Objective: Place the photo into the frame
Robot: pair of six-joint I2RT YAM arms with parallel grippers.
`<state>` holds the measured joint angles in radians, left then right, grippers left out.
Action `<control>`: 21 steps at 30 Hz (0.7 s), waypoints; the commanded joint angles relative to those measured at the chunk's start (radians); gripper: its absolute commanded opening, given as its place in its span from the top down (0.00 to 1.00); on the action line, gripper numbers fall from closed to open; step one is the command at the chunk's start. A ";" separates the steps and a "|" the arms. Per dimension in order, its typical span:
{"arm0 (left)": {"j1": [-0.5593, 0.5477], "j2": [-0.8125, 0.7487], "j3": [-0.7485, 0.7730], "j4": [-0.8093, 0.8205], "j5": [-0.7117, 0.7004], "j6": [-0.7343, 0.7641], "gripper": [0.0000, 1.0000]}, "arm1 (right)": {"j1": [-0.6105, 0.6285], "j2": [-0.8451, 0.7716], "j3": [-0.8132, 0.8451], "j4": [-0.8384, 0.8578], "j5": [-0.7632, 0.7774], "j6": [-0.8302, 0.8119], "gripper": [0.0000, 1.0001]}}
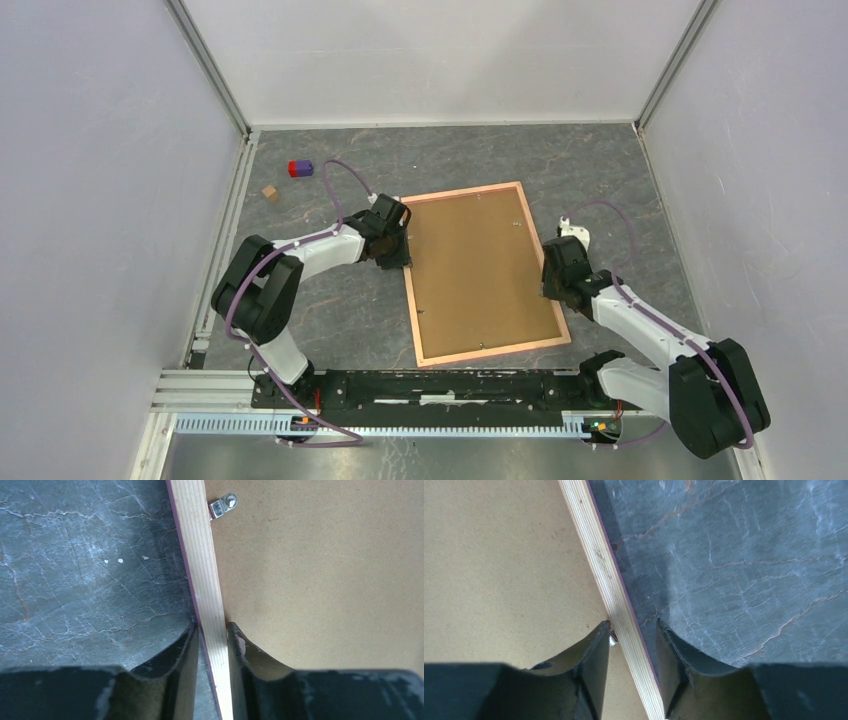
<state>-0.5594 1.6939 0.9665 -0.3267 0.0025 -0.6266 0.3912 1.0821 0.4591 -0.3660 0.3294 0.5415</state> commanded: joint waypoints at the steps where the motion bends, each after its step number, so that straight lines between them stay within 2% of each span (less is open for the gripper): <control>1: 0.005 -0.004 -0.023 -0.003 -0.031 0.024 0.63 | -0.003 0.028 0.103 0.013 0.014 -0.136 0.48; 8: 0.004 -0.012 -0.032 0.005 -0.030 0.023 0.58 | -0.004 0.184 0.254 0.104 -0.012 -0.289 0.29; 13: 0.005 -0.011 -0.031 0.005 -0.029 0.023 0.65 | -0.008 0.352 0.354 0.144 0.027 -0.388 0.29; 18: 0.005 -0.010 -0.031 0.005 -0.030 0.023 0.72 | -0.014 0.479 0.450 0.163 0.007 -0.400 0.35; 21: 0.005 -0.009 -0.030 0.005 -0.030 0.024 0.75 | -0.014 0.524 0.483 0.177 0.007 -0.400 0.35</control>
<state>-0.5587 1.6932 0.9543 -0.3080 0.0097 -0.6270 0.3813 1.5700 0.8700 -0.2420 0.3252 0.1726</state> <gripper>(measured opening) 0.304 0.651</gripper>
